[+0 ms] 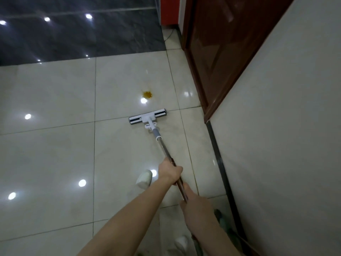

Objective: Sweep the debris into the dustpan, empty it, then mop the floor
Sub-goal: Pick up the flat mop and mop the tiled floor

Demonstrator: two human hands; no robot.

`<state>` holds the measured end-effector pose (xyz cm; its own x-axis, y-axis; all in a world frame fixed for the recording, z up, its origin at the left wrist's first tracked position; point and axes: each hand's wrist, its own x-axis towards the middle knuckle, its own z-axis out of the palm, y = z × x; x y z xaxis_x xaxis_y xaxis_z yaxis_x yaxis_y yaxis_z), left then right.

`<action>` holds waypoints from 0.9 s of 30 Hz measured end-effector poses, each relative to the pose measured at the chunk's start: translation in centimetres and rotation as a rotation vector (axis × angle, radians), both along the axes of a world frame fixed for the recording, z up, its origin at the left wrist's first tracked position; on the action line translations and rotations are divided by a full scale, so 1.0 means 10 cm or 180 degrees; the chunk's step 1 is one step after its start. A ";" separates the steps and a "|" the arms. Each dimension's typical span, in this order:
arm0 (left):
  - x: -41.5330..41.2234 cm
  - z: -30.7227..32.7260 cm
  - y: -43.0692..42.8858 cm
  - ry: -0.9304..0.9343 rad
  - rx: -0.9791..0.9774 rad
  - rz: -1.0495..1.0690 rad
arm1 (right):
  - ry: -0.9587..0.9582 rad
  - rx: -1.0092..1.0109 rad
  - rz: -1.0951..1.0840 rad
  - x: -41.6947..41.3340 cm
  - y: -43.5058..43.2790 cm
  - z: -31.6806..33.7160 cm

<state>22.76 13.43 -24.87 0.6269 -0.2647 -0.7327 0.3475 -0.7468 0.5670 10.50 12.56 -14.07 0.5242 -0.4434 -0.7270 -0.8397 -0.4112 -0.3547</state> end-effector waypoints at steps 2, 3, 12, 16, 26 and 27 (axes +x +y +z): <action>0.40 -0.04 -0.08 -0.0088 0.0026 -0.0115 | -0.0117 0.0064 -0.0025 0.36 -0.07 -0.03; 0.60 -0.04 -0.13 -0.0105 0.0029 -0.0150 | -0.0164 0.0088 -0.0042 0.56 -0.12 -0.04; 2.88 -0.25 -0.84 0.0085 -0.0097 -0.0181 | 0.0042 0.0073 -0.0297 2.85 -0.79 -0.22; 3.90 -0.33 -1.10 0.0017 -0.0188 -0.0121 | 0.0118 -0.0081 -0.0295 3.89 -1.07 -0.40; 4.75 -0.44 -0.89 0.0123 -0.0136 -0.0191 | -0.0067 0.0174 -0.0419 4.68 -0.84 -0.60; 4.61 -0.45 -0.81 0.0158 -0.0116 -0.0219 | -0.0079 0.0160 -0.0389 4.54 -0.75 -0.59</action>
